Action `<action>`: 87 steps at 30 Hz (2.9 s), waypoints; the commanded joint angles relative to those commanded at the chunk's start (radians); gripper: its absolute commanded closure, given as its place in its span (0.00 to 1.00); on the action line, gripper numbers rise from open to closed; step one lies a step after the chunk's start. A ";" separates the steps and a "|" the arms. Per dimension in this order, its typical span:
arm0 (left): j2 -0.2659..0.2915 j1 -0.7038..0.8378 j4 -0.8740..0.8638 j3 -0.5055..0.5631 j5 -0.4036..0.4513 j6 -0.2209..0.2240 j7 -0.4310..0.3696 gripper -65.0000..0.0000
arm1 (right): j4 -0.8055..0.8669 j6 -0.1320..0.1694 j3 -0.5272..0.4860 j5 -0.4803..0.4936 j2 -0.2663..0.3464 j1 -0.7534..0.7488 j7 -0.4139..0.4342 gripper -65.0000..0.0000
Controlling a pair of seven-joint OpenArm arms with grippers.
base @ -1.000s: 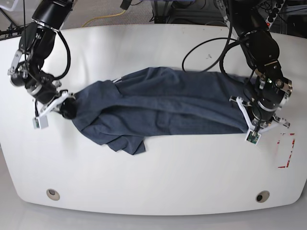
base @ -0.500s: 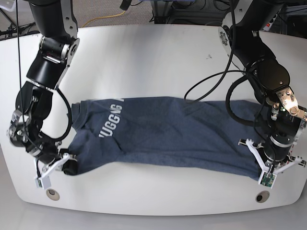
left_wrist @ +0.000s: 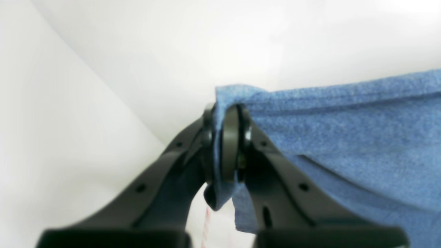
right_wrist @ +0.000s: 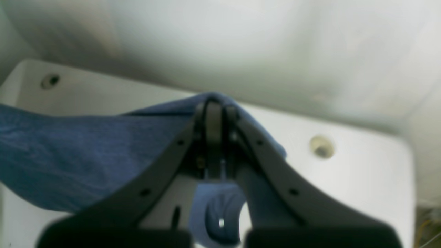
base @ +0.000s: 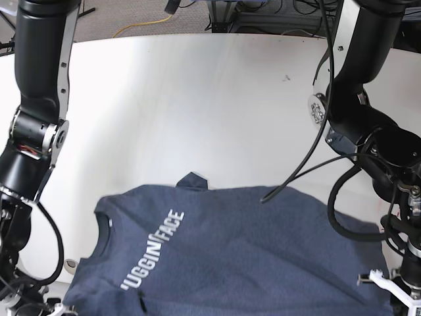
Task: Fold the T-shirt properly
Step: 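Swing the held T-shirt back and lay it on the table with both grippers, then adjust the right gripper's grip on the T-shirt shoulder edge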
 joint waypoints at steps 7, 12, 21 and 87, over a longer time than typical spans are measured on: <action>-0.038 -0.117 -0.028 0.003 -0.003 -0.002 0.000 1.00 | 0.000 0.002 -0.063 0.061 0.071 0.125 -0.046 1.00; -0.038 -0.051 -0.026 0.005 -0.005 -0.003 0.000 1.00 | 0.000 0.002 -0.063 0.144 0.110 0.120 -0.058 1.00; -0.032 0.166 0.014 0.005 -0.009 -0.009 0.000 1.00 | 0.052 0.003 0.034 0.232 0.146 -0.146 -0.069 1.00; 0.014 1.304 0.038 -0.463 -0.003 -0.127 0.049 1.00 | 0.694 0.002 0.408 0.316 -0.295 -1.606 -0.117 0.32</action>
